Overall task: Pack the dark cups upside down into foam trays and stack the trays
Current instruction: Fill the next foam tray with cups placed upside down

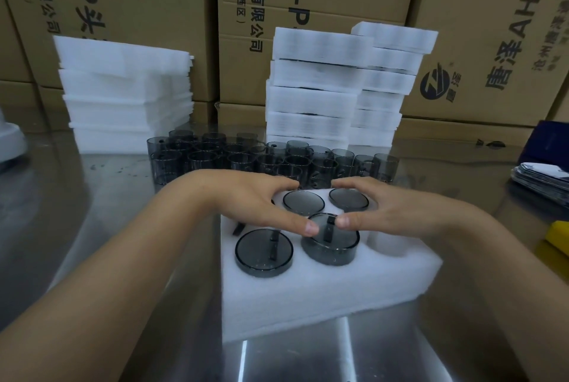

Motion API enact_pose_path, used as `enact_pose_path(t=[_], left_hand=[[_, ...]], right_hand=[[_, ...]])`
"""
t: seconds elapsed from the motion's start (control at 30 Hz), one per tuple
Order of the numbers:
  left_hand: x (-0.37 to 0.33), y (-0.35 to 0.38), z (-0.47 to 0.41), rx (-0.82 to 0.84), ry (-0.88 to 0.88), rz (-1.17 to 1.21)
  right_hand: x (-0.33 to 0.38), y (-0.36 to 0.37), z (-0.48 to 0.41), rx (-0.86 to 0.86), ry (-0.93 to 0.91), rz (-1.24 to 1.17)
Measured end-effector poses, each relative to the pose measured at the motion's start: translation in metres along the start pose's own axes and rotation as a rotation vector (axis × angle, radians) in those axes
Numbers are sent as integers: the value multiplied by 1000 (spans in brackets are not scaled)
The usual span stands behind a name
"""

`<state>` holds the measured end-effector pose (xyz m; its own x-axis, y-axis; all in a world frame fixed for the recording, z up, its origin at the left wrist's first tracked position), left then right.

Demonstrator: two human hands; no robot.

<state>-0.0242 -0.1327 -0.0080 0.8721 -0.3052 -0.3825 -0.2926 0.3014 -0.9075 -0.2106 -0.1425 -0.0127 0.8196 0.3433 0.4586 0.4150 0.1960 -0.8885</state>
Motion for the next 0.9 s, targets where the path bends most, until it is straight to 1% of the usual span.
enact_pose_path(t=[0.17,0.27,0.57,0.63,0.77,0.9], left_hand=[[0,4,-3,21,-31,-10],[0,5,-4,23,-31,-19],[-1,7,-7,43,-47,9],[-2,10,-12,2,-58,3],[-8,15,-22,-147,-52,-13],[-4,9,-23,-180,-21,16]], right_hand=[[-1,6,-1,39,3,59],[-3,6,-2,31,8,70],[-1,7,-4,-6,-16,17],[-2,7,-4,-3,-17,22],[-5,7,-5,-10,-14,35],[-4,8,-7,-59,-36,2]])
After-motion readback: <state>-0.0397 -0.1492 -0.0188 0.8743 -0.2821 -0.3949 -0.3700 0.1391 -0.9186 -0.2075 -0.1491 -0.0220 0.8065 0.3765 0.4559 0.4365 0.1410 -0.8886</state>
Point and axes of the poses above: each hand's wrist, its own z-axis away from the middle knuckle, its own y-axis out of the palm, x = y × z, the point moved 5 cm from there along -z, towards the middle knuckle, and after that the axes turned 7 degrees about -x, right-handed, at the moved point
